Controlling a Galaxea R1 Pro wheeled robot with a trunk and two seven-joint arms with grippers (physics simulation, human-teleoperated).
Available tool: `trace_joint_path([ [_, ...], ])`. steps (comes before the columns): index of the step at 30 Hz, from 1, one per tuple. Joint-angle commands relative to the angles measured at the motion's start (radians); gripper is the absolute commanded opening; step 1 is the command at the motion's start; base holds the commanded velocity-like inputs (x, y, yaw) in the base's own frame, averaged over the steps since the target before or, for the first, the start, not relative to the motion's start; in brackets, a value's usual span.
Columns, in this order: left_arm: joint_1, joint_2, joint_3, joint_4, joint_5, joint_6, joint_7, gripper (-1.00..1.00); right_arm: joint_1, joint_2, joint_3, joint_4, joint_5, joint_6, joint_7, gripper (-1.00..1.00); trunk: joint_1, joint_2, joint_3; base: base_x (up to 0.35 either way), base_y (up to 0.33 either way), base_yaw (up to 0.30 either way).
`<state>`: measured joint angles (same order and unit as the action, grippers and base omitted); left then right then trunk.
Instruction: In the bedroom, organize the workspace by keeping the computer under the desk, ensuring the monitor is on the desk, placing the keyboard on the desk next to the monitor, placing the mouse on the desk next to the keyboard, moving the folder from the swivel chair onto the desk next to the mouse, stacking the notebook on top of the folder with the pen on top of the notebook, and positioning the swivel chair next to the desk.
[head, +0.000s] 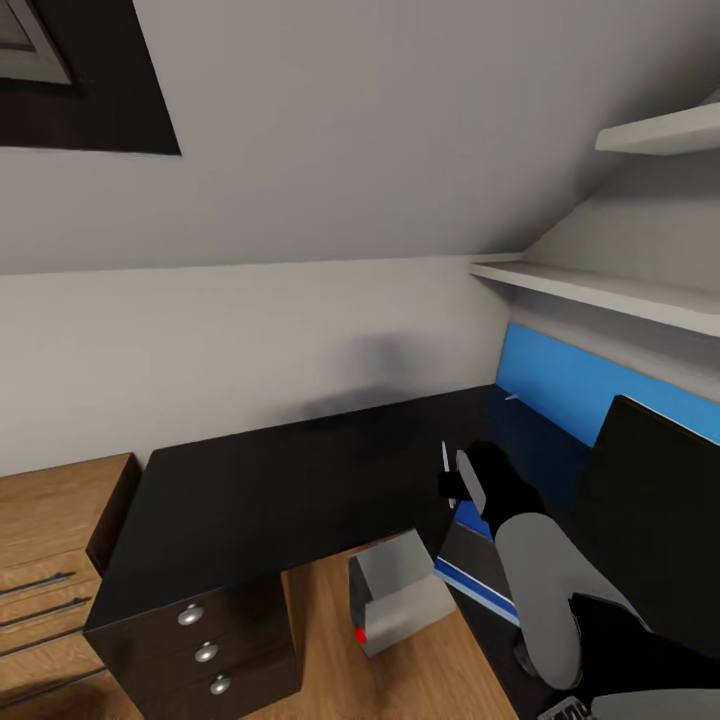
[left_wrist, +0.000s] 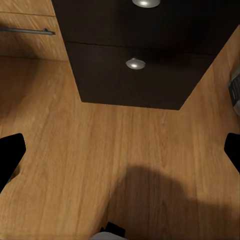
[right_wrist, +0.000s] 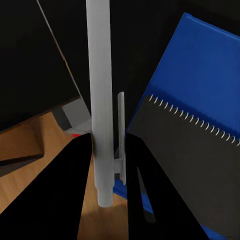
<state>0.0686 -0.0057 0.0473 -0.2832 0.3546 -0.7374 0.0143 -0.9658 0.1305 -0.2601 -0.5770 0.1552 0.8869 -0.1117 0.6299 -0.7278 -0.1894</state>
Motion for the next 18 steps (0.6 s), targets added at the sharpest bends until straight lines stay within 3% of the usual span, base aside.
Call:
trace_joint_path([
  [1, 0.0, -0.001, 0.005, -0.002, -0.006, 0.0, 0.001, 1.0, 0.001, 0.002, -0.007, -0.001, 0.009, -0.001, 0.003, -1.0, 0.0, -0.001, -0.001, -0.019, 0.0, 0.0],
  [10, 0.0, -0.001, 0.005, -0.005, -0.005, 0.0, 0.0, 1.0, 0.016, 0.001, -0.007, 0.001, 0.013, -0.083, 0.001, -1.0, 0.0, -0.001, -0.001, -0.006, -0.076, 0.0],
  [18, 0.0, 0.0, 0.006, -0.005, -0.002, -0.002, 0.0, 1.0, 0.026, 0.001, -0.007, 0.001, 0.01, -0.096, 0.002, -1.0, 0.0, -0.001, -0.001, 0.0, -0.025, 0.0],
])
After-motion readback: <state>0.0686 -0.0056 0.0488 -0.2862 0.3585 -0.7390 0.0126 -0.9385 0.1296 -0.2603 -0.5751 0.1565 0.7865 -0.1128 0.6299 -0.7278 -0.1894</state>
